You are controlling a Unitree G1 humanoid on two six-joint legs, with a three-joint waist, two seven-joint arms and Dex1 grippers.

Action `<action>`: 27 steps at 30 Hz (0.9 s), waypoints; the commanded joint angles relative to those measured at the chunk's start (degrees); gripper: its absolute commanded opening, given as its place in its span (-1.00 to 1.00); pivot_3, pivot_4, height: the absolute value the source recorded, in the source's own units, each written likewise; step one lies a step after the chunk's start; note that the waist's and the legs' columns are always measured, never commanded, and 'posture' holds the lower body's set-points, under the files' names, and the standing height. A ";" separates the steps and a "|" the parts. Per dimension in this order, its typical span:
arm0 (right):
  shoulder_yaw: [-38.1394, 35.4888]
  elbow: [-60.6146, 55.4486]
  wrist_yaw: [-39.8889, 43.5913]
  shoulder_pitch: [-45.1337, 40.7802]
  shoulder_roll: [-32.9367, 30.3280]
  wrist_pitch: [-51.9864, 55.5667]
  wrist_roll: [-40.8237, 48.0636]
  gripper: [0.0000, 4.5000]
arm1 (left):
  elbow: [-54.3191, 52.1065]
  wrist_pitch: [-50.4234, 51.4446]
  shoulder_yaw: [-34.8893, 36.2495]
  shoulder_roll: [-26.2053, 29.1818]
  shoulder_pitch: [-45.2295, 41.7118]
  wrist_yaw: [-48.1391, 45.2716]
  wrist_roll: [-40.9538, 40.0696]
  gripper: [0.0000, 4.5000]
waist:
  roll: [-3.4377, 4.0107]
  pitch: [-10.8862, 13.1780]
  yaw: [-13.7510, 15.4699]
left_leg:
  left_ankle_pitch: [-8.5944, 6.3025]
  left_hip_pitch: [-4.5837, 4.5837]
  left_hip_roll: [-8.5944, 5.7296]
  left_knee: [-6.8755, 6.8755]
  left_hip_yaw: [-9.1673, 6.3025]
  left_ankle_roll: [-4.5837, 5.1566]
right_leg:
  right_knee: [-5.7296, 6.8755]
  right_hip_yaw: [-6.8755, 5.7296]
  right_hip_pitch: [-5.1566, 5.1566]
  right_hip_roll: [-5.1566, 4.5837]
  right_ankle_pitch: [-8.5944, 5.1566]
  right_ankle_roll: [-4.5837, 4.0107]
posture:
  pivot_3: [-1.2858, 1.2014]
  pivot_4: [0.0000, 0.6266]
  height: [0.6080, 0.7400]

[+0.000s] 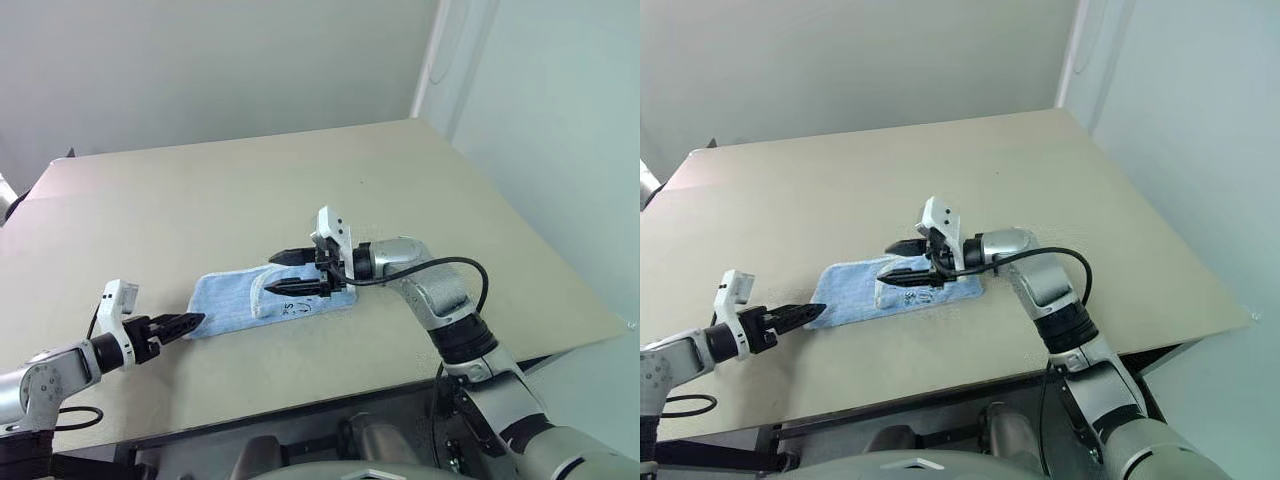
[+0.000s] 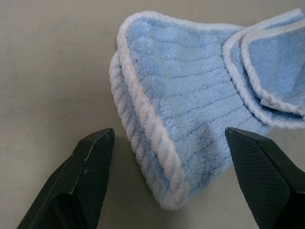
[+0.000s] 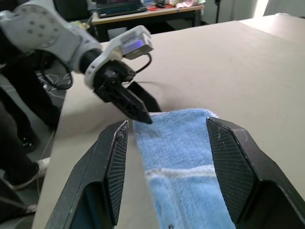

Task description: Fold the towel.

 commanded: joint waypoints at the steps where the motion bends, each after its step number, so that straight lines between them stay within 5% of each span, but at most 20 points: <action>1: -0.48 -0.94 -1.71 -1.31 0.77 0.26 0.48 0.21 | -0.54 3.81 -3.95 -0.92 -0.66 0.49 -0.59 0.74 | 0.03 -0.03 0.06 | 0.00 -0.01 -0.04 0.01 0.00 0.00 | 0.00 0.05 0.01 -0.01 0.00 0.00 | 0.03 -1.00 1.00; 9: -1.77 -2.25 -2.74 -0.71 -0.68 0.66 1.52 0.21 | -1.00 3.09 -6.52 -1.21 -1.77 -0.46 0.51 0.74 | 0.14 -0.10 0.24 | 0.00 0.02 -0.33 0.03 -0.08 0.00 | -0.08 0.45 0.18 -0.04 -0.02 -0.02 | 0.03 -1.00 1.00; 14: -1.74 -1.72 -3.17 1.08 -3.36 -2.15 -0.05 0.22 | -0.37 2.96 -6.08 -1.00 -2.81 -1.25 -0.09 0.21 | 0.12 -0.11 0.20 | 0.00 -0.02 -0.46 0.04 -0.12 0.00 | -0.12 0.65 0.19 -0.04 -0.03 -0.01 | 0.03 -1.00 1.00; 22: -0.31 1.20 1.74 5.10 -13.36 -8.36 -4.50 0.22 | -0.28 2.78 -4.54 -0.26 -2.54 -2.19 -0.63 -1.00 | 0.03 -0.06 -0.19 | 0.00 -0.11 -0.53 0.03 -0.06 0.01 | -0.21 0.85 0.12 -0.01 -0.04 0.01 | 0.03 -1.00 1.00; 27: -1.97 1.72 5.81 5.45 -17.66 -8.51 -3.38 0.22 | 0.31 1.88 -2.82 1.27 -2.59 -2.91 -0.44 -1.00 | -0.03 -0.03 -0.33 | 0.00 -0.06 -0.48 0.02 -0.08 0.01 | -0.17 0.84 0.10 0.11 -0.05 0.00 | 0.03 -1.00 1.00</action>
